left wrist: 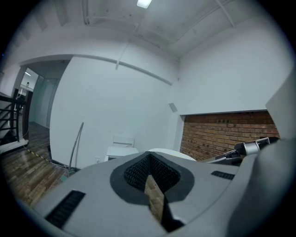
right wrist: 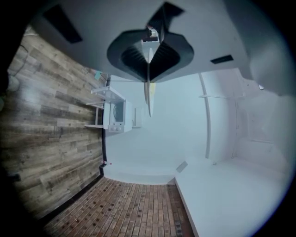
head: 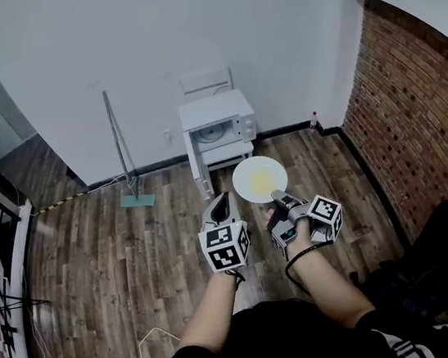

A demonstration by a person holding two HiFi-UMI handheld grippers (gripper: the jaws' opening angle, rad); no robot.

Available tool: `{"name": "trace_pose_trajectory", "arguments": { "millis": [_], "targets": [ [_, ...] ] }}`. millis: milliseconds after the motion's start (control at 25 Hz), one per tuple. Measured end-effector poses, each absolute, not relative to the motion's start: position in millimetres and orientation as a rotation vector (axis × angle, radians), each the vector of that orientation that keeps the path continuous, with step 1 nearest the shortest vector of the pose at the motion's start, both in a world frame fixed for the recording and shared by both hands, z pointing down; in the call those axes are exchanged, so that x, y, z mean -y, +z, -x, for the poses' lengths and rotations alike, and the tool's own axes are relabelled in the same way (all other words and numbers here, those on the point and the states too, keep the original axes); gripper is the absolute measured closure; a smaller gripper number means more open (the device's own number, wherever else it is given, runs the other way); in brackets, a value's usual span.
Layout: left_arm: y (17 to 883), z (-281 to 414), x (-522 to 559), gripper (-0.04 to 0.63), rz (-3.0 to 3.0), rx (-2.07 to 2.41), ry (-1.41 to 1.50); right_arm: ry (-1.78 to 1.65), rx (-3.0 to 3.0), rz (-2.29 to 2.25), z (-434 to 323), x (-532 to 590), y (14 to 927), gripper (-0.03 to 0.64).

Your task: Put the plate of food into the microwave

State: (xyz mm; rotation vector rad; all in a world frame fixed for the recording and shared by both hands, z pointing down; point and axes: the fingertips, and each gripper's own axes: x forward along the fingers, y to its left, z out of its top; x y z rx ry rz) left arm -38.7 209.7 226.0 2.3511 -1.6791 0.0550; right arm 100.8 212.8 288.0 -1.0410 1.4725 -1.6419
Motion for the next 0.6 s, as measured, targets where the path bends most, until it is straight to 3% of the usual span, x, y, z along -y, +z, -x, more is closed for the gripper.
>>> {"name": "trace_pose_trajectory", "arguments": {
  "millis": [600],
  "targets": [
    [258.0,95.9,-160.9,0.597,-2.332,1.63,0.051,-1.699,-1.47,1.091,-44.5,-170.7,316.4,0.591]
  ]
}}
